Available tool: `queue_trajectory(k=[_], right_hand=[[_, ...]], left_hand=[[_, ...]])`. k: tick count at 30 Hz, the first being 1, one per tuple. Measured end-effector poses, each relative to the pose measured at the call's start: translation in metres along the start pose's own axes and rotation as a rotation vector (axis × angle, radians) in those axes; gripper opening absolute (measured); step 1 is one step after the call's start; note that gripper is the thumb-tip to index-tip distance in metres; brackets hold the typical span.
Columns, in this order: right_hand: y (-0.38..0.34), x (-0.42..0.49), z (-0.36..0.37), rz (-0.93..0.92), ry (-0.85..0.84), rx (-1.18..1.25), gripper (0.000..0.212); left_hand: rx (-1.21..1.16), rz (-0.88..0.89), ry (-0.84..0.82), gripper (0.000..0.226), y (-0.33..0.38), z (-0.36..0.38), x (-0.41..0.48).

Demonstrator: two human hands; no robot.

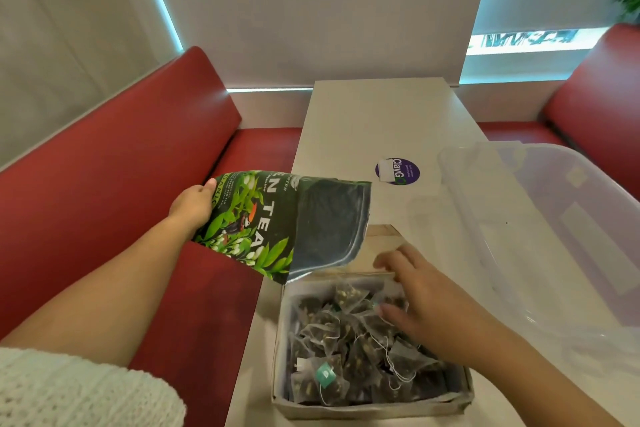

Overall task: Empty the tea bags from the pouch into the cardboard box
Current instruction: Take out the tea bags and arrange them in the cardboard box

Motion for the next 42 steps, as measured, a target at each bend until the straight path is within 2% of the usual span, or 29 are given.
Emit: queue_trajectory(k=[2, 5, 8, 13, 17, 21, 25, 31, 36, 42], right_hand=[[-0.009, 0.002, -0.004, 0.055, 0.119, 0.255, 0.056], [-0.020, 0.007, -0.006, 0.155, 0.136, 0.650, 0.072], [-0.024, 0.008, -0.003, 0.177, 0.094, 0.783, 0.085], [-0.025, 0.007, 0.005, 0.141, 0.133, 0.923, 0.112], [-0.026, 0.002, 0.019, 0.238, 0.151, 1.183, 0.115], [-0.025, 0.000, 0.026, 0.239, 0.167, 1.198, 0.106], [-0.017, -0.002, 0.033, 0.305, 0.099, 1.299, 0.128], [-0.015, 0.002, 0.036, 0.323, 0.064, 1.328, 0.124], [-0.015, 0.004, 0.032, 0.324, 0.079, 1.366, 0.121], [-0.013, -0.002, 0.018, 0.234, -0.015, 1.407, 0.129]], left_hand=[[-0.004, 0.016, 0.013, 0.058, 0.001, -0.004, -0.003], [0.029, 0.050, 0.069, 0.056, 0.008, -0.012, -0.009], [0.067, 0.084, 0.142, 0.050, 0.023, -0.022, -0.017], [0.085, 0.118, 0.236, 0.054, 0.057, -0.029, -0.031], [0.093, 0.163, 0.299, 0.051, 0.078, -0.035, -0.043], [0.105, 0.216, 0.370, 0.051, 0.089, -0.045, -0.051], [0.103, 0.274, 0.422, 0.049, 0.099, -0.056, -0.058], [0.167, 0.385, 0.469, 0.049, 0.120, -0.065, -0.070], [0.196, 0.317, 0.407, 0.050, 0.115, -0.061, -0.064], [0.127, 0.284, 0.396, 0.051, 0.108, -0.063, -0.060]])
Point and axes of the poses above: each hand's wrist, its own x-axis towards the middle knuckle, its own z-axis out of the palm, y = z × x, the point moved 2 cm from there along x, towards the middle knuckle, and after that the axes turned 1 degree about y, right-handed, at the moved point
